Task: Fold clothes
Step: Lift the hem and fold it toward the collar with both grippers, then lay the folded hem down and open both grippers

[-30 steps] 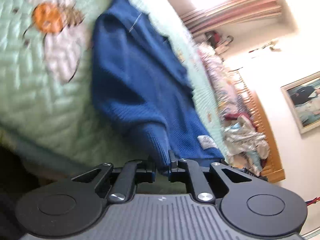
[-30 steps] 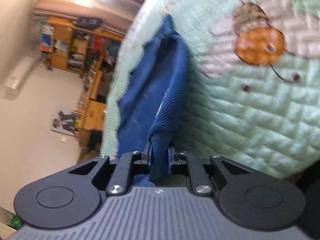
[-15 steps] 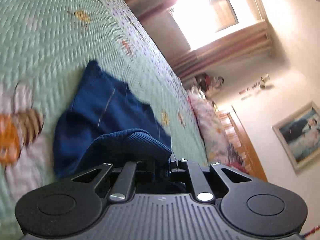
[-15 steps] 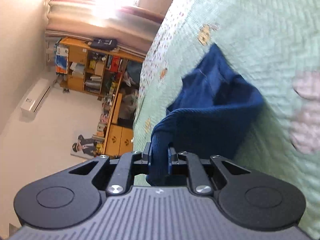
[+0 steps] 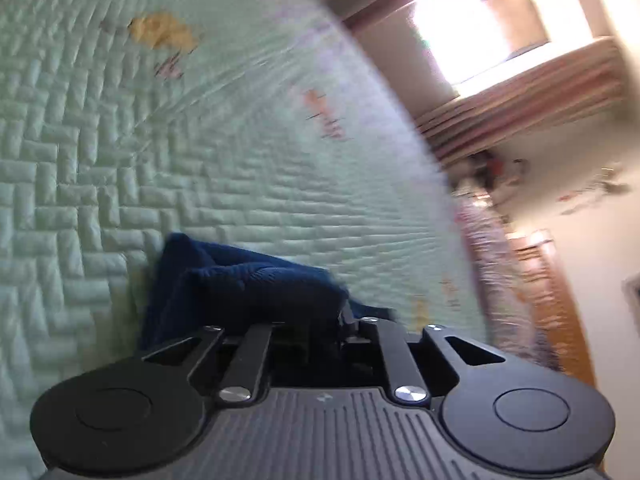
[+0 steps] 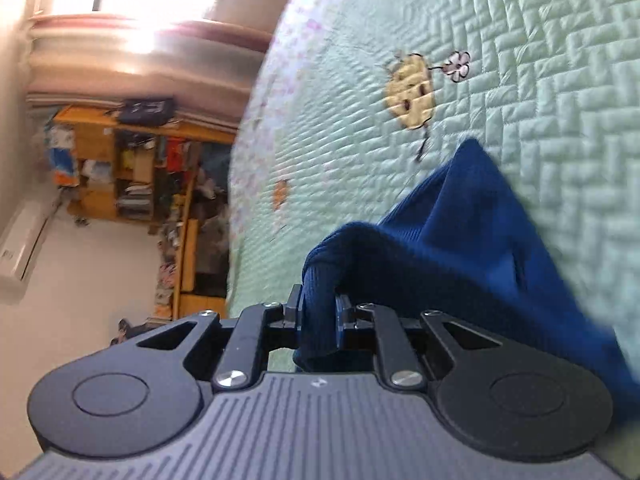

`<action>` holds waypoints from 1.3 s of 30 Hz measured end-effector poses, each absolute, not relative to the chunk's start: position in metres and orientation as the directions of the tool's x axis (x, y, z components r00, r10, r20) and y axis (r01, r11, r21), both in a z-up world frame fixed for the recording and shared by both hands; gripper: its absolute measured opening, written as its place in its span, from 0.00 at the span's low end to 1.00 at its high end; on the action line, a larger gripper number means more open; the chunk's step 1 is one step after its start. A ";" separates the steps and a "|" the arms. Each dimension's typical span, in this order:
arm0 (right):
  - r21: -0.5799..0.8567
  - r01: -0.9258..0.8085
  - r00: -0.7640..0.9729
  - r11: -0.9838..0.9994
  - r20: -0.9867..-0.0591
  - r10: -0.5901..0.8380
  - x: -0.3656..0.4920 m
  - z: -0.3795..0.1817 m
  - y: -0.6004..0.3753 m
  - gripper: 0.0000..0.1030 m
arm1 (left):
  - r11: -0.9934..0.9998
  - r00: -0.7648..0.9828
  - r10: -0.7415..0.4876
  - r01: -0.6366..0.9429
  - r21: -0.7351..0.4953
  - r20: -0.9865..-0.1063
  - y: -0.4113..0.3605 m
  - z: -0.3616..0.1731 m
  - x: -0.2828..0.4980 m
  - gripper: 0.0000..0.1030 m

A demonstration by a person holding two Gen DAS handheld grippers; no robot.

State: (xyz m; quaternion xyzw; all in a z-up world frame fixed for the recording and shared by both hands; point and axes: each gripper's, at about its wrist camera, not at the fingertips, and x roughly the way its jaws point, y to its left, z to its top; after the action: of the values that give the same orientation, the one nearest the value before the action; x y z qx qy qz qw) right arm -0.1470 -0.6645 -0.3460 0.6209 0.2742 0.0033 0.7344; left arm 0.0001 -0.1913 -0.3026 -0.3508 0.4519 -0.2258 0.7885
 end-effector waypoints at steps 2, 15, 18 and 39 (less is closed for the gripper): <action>0.914 0.362 0.852 0.181 -0.403 0.333 -0.135 -0.370 -0.675 0.32 | 0.660 0.480 -0.659 -0.001 -0.751 -0.580 -0.192 -0.319 0.018 0.23; 0.874 0.196 0.906 0.444 -0.335 0.260 -0.202 -0.323 -0.663 0.60 | 0.599 0.574 -0.675 0.060 -0.798 -0.464 -0.129 -0.293 -0.059 0.74; 0.792 0.204 0.878 0.575 -0.408 0.250 -0.207 -0.319 -0.660 0.60 | 0.655 0.565 -0.651 0.081 -0.751 -0.506 -0.121 -0.293 -0.088 0.74; 0.519 0.140 0.758 0.844 -0.604 0.246 -0.127 -0.345 -0.663 0.07 | 0.701 0.526 -0.640 0.103 -0.705 -0.560 -0.149 -0.314 -0.114 0.77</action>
State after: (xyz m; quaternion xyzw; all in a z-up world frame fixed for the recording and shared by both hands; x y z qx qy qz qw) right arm -0.1269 -0.6630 -0.3447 0.2781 0.3467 0.0297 0.8953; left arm -0.1141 -0.1490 -0.3141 -0.3121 0.4303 -0.2278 0.8158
